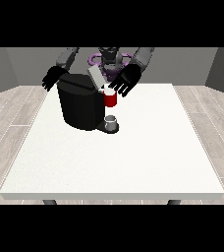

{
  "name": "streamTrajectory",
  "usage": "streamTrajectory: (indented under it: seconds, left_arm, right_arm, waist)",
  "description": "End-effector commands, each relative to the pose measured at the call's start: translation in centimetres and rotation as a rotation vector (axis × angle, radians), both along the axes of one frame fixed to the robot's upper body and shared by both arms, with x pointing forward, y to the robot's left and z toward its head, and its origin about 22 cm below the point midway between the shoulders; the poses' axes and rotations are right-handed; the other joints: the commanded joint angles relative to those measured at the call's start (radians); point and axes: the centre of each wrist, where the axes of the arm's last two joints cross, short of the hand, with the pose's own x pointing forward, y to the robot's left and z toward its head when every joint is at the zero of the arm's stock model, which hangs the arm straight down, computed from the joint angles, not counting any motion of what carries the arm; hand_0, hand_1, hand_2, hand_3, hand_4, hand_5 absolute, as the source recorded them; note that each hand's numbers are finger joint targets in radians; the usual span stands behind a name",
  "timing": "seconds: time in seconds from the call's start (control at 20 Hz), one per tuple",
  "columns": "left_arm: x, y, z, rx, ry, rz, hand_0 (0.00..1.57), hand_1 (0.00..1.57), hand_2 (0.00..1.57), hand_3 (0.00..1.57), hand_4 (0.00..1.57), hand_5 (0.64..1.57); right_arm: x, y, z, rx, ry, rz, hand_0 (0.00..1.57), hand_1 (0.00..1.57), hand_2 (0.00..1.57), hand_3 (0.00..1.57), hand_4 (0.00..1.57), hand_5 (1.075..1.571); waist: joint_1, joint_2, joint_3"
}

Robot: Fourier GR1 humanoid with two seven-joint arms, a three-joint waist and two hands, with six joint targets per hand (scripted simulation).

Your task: Insert the coffee pod into the coffee machine and close the lid

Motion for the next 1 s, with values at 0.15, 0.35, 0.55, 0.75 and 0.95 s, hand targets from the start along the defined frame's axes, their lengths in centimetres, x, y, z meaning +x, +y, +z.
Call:
streamTrajectory:
  seconds: [0.15,0.35,0.55,0.75,0.95]
  left_arm:
    - [-0.3,1.8,-0.4,0.017,-0.019,-0.016,1.05,1.05,1.12,0.96,0.36,1.571]
    - [-0.1,0.5,-2.0,0.023,-0.024,-0.015,1.02,1.02,1.09,0.9,0.37,1.571]
    - [-0.2,0.7,-1.8,0.118,0.029,-0.058,0.0,0.0,0.0,0.0,0.0,1.571]
    - [-0.1,0.5,-2.0,0.141,0.066,-0.042,0.0,0.0,0.0,0.0,0.0,1.571]
    - [-0.1,-1.1,-2.1,0.146,0.077,-0.078,0.0,0.0,0.0,0.0,0.0,1.571]
  right_arm:
    - [0.1,-0.2,0.5,-0.003,-0.03,-0.01,0.0,0.0,0.0,0.0,0.43,1.571]
    - [-0.2,1.0,0.1,0.0,-0.028,0.013,0.0,0.0,0.0,0.0,0.46,1.571]
    - [0.0,-0.6,0.3,-0.008,-0.032,-0.003,0.0,0.0,0.0,0.0,0.46,1.571]
    - [0.0,1.1,0.6,0.004,0.017,-0.02,0.0,0.0,0.0,0.0,0.42,1.571]
    - [-0.2,-2.0,-1.8,-0.005,0.046,-0.071,0.0,0.0,0.0,0.0,0.36,1.571]
  waist:
    - [0.016,0.023,-0.0011]
    - [0.016,0.022,-0.0011]
    - [0.003,0.009,-0.001]
    - [0.008,-0.008,-0.0011]
    - [0.053,-0.053,-0.0007]
